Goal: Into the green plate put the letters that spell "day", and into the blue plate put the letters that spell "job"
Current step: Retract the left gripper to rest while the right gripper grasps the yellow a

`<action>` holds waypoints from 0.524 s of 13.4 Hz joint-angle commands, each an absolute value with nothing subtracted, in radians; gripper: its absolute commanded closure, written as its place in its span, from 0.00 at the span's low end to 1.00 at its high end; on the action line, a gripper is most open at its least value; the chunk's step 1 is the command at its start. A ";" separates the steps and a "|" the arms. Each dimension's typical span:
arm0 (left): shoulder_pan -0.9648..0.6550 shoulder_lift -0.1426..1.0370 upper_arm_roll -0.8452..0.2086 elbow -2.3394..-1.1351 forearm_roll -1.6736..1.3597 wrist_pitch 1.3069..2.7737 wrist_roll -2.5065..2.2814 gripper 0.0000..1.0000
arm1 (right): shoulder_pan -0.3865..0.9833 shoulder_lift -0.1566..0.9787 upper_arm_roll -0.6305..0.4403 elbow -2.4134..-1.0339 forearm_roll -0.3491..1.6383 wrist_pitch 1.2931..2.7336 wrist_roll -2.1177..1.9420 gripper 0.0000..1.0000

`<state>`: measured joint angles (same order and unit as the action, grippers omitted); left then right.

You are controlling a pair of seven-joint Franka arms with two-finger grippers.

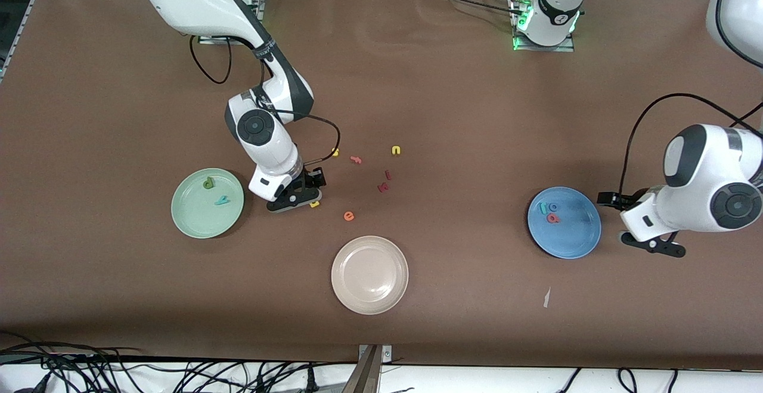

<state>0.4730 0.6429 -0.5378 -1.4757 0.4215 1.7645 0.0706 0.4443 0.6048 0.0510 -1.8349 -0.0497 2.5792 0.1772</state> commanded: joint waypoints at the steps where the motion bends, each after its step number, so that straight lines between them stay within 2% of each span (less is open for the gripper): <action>1: 0.503 0.531 -0.507 -1.517 0.343 1.749 0.077 0.00 | 0.445 0.658 0.051 -1.789 -0.069 2.620 0.132 0.23; 4: 0.295 0.396 -0.153 -1.558 0.033 1.753 0.072 0.00 | 0.446 0.684 0.051 -1.789 -0.067 2.652 0.135 0.23; 5: 0.214 0.350 -0.032 -1.583 -0.070 1.753 0.069 0.00 | 0.446 0.689 0.051 -1.789 -0.066 2.655 0.137 0.26; 7: 0.129 0.281 0.037 -1.601 -0.106 1.755 0.067 0.00 | 0.457 0.701 0.051 -1.783 -0.064 2.657 0.146 0.28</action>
<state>0.2160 0.3817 -0.0345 -1.5317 -0.0618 1.7475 0.0734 0.4456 0.6737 0.0509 -1.8152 -0.0511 2.6508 0.1427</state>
